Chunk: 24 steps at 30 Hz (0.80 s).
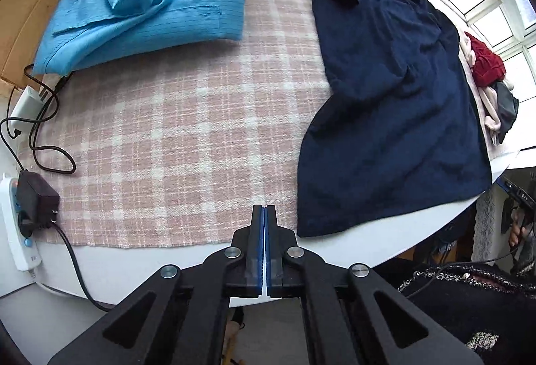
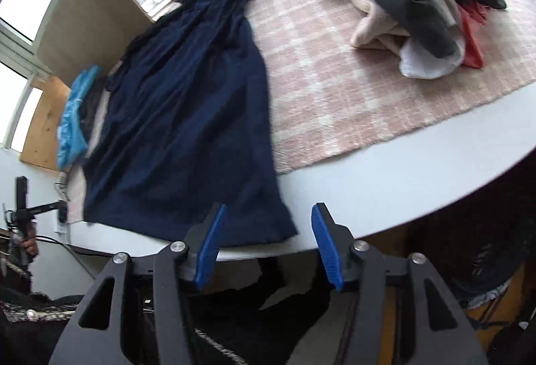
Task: Fold clothes
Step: 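Smooth the navy garment hem with both grippers, releasing and regrasping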
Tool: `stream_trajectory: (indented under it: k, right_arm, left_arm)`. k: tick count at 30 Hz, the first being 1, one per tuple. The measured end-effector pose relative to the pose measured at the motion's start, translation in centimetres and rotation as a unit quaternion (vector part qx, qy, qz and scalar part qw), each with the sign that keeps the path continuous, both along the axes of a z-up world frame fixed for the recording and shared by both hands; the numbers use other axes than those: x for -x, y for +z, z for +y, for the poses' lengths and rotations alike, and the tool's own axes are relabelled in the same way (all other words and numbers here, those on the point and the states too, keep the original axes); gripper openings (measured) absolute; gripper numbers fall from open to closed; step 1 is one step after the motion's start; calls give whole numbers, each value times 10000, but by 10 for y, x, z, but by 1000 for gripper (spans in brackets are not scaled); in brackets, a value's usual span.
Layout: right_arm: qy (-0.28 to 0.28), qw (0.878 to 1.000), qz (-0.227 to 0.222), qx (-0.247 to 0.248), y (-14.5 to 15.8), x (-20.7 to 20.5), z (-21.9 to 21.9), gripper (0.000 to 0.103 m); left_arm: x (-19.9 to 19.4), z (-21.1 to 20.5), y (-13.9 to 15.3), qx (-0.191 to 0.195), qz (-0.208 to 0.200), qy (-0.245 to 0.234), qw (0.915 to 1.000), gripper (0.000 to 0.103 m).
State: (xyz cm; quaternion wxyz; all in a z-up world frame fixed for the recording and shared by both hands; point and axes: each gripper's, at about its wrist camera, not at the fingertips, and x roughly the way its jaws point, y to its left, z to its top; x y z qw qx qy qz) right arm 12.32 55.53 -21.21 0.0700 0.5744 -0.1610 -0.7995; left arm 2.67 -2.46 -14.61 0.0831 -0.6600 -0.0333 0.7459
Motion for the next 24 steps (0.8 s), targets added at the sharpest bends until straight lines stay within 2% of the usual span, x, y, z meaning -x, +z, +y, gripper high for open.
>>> stream_trajectory:
  k: [2, 8, 9, 10, 11, 12, 13, 14, 17, 19, 24]
  right_arm:
    - [148, 9997, -89, -181, -7, 2, -4, 52]
    - [550, 9981, -83, -270, -20, 21, -26, 51]
    - [618, 9976, -111, -288, -23, 25, -29, 46]
    - [656, 9973, -162, -274, -27, 27, -31, 36]
    - [679, 9971, -210, -254, -29, 30, -32, 9]
    - [651, 9974, -232, -195, -30, 31, -31, 4]
    - [625, 9978, -205, -73, -27, 31, -29, 4]
    - [587, 9981, -163, 33, -23, 31, -26, 4]
    - [373, 9991, 57, 214, -3, 31, -12, 4]
    - [283, 9995, 73, 145, 6, 34, -6, 4]
    - [527, 9985, 45, -108, 9, 41, -11, 4]
  left_arm:
    - [4, 11, -6, 15, -45, -155, 9999, 0]
    - [6, 29, -20, -90, -160, -364, 9992, 3]
    - [6, 31, -23, -96, -175, -385, 9991, 3]
    - [7, 33, -26, -102, -191, -406, 9989, 7]
    - [7, 34, -28, -108, -207, -427, 9988, 19]
    - [8, 36, -31, -115, -223, -448, 9987, 26]
    - [8, 38, -34, -121, -238, -468, 9985, 37]
    - [8, 39, -36, -127, -254, -489, 9984, 40]
    - [9, 44, -44, -146, -301, -552, 9979, 40]
    - [10, 48, -50, -162, -331, -591, 9976, 40]
    - [10, 60, -57, -219, -285, -692, 9970, 40]
